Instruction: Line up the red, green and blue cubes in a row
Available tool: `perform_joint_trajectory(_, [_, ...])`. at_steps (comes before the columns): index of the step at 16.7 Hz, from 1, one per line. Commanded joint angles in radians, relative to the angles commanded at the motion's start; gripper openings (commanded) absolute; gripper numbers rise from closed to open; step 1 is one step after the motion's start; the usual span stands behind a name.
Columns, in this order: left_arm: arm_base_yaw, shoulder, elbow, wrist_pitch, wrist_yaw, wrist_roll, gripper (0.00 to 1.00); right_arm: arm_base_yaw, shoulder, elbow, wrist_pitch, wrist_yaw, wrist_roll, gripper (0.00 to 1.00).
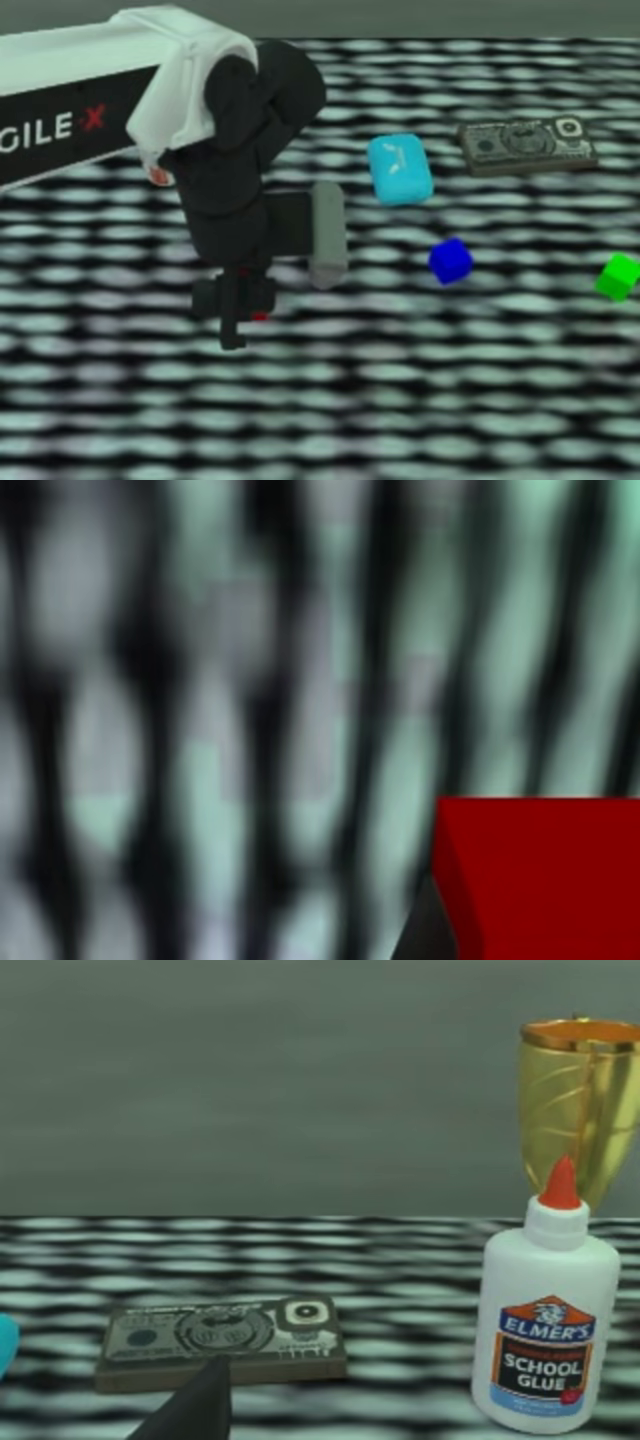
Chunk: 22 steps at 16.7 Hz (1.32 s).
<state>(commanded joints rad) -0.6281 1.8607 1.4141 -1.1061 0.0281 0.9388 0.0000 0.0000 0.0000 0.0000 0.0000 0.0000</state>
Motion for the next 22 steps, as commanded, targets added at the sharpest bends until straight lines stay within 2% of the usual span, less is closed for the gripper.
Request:
perform_joint_trajectory(6, [0.0, 0.009, -0.009, 0.018, 0.0, 0.001, 0.0, 0.0, 0.0, 0.0, 0.0, 0.0, 0.0, 1.0])
perform_joint_trajectory(13, [-0.006, 0.087, -0.151, 0.241, 0.001, -0.004, 0.0, 0.0, 0.0, 0.0, 0.0, 0.0, 0.0, 1.0])
perform_joint_trajectory(18, [-0.008, 0.095, -0.163, 0.258, 0.0, -0.003, 0.0, 0.0, 0.0, 0.0, 0.0, 0.0, 0.0, 1.0])
perform_joint_trajectory(22, [-0.008, 0.095, -0.163, 0.258, 0.0, -0.003, 0.3, 0.0, 0.0, 0.0, 0.0, 0.0, 0.0, 1.0])
